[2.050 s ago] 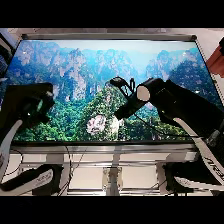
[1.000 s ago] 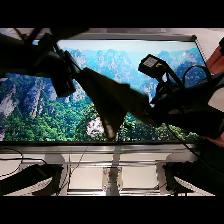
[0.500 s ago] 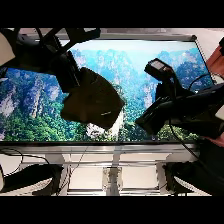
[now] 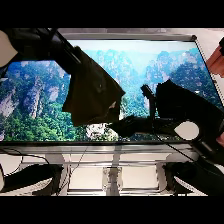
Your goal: Fold the clothes and pants, and hang the long-sleeved shirts on hangers.
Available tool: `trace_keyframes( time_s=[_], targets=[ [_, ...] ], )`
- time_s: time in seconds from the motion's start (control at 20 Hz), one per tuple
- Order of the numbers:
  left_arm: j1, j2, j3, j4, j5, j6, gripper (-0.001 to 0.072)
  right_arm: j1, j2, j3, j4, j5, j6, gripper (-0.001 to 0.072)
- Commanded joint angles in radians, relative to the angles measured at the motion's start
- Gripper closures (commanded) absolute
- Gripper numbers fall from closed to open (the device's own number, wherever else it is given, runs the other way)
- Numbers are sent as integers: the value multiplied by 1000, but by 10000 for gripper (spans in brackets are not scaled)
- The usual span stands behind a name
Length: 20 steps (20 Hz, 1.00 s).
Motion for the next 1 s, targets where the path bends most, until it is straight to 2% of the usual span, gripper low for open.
trace_keyframes(
  time_s=[0.0, 0.2, 0.5, 0.7, 0.95],
  targets=[
    [0, 0, 1, 89, 74, -149, 672, 1, 3, -73, 196, -231, -87, 187],
    [0, -3, 1, 90, 78, -198, 672, 2, -18, -73, 246, -360, -89, 187],
    [-2, -28, 1, 89, 79, -203, 672, 96, -169, -73, 266, -565, -92, 188],
    [-2, -29, 1, 89, 76, -202, 672, 77, -272, -71, 243, -678, -113, 211],
    [-2, -29, 1, 89, 76, -201, 672, -19, -282, -47, 178, -665, -123, 211]
  ],
)
